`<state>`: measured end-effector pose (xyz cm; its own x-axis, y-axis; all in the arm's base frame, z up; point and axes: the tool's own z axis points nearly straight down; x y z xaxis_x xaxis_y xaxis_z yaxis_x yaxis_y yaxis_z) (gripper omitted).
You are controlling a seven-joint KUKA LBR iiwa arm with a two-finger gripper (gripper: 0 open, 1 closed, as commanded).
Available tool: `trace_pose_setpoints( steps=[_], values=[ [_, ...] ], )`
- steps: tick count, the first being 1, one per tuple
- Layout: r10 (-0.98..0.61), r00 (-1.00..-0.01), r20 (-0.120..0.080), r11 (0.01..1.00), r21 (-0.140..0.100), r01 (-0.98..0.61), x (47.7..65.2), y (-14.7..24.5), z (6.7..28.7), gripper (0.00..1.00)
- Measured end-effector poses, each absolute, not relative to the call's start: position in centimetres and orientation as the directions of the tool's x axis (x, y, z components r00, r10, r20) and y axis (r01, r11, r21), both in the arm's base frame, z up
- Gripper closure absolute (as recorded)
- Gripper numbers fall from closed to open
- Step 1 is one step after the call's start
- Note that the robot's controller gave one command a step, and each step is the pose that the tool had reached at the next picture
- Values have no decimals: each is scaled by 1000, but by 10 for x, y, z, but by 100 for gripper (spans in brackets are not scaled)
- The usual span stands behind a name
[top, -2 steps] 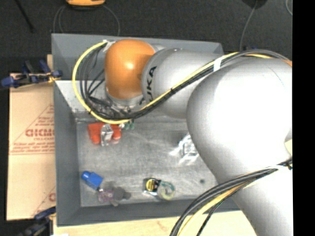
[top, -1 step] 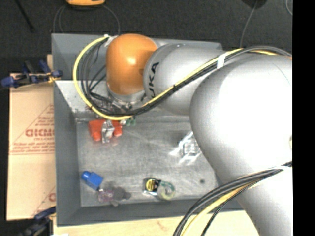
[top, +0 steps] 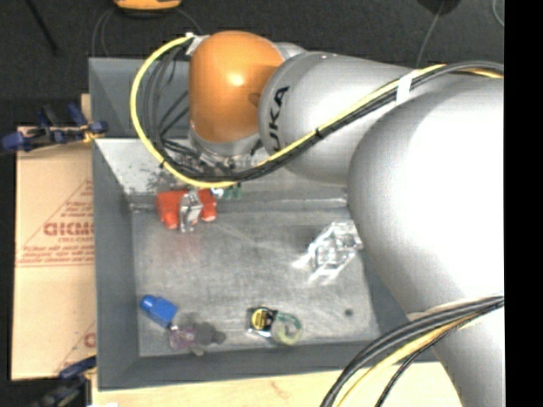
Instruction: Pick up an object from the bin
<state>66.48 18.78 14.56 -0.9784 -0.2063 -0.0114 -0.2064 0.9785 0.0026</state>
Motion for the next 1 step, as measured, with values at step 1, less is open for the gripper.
trace_pose_setpoints(
  steps=[1],
  values=[
    [-204,-979,-10,979,3,-204,667,188,176,100]
  ],
)
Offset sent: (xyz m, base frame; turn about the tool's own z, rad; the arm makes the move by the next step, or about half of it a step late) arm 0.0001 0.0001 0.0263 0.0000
